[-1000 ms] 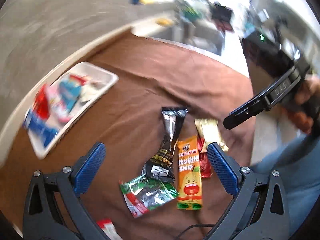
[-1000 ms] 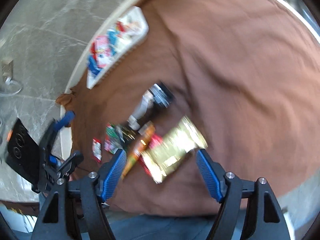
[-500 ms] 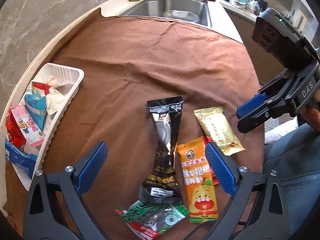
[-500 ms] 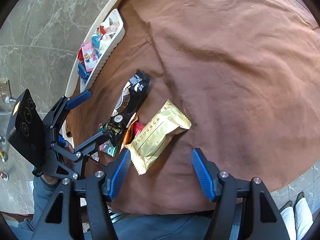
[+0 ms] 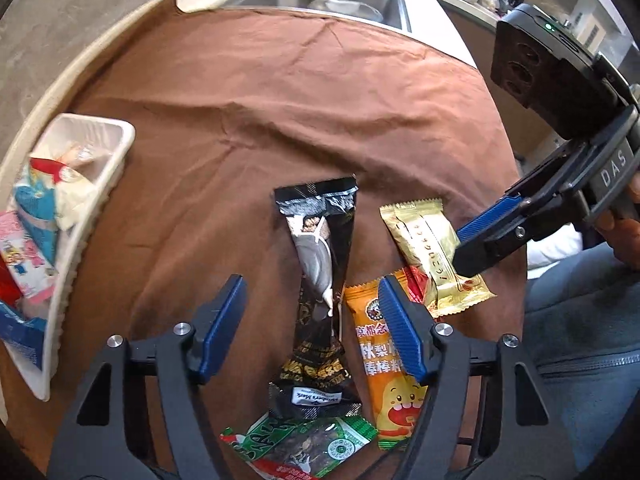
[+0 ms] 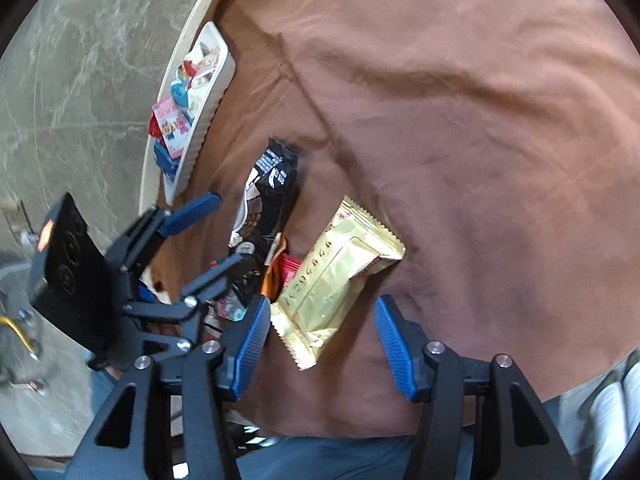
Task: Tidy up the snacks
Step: 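Grasp the black coffee stick with the left tool while the right tool grasps the gold wafer bar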
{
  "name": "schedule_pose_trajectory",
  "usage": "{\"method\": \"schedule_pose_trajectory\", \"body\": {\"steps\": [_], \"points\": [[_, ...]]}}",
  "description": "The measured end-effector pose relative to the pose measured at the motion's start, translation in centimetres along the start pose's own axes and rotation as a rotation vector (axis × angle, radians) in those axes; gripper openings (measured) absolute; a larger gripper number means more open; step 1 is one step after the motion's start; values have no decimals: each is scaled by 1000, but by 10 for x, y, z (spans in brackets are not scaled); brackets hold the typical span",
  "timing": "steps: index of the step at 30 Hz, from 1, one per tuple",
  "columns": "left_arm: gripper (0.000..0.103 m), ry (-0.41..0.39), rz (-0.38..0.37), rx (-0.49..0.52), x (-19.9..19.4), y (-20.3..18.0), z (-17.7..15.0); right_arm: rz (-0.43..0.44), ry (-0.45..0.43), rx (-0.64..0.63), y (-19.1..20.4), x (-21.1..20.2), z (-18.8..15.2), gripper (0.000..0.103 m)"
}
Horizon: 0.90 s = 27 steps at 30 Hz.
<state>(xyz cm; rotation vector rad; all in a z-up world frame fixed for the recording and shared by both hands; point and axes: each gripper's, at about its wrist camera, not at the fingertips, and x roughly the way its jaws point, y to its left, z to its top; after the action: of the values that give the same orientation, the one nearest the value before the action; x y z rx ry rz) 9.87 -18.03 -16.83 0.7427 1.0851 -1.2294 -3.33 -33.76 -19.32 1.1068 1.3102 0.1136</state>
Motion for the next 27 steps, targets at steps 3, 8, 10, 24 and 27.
{"method": "schedule_pose_trajectory", "body": {"steps": [3,8,10,24,27], "points": [[59,36,-16,-1,11,3,1,12,20,30,-3,5,2,53],[41,46,-52,-19,18,7,2,39,37,69,-3,11,4,49],[31,49,-63,-20,19,9,3,49,32,86,-5,11,6,49],[11,41,-92,-74,16,11,0,83,-5,104,-9,9,13,21],[11,42,-103,-84,14,10,-1,92,-3,85,-5,9,13,19]]}}
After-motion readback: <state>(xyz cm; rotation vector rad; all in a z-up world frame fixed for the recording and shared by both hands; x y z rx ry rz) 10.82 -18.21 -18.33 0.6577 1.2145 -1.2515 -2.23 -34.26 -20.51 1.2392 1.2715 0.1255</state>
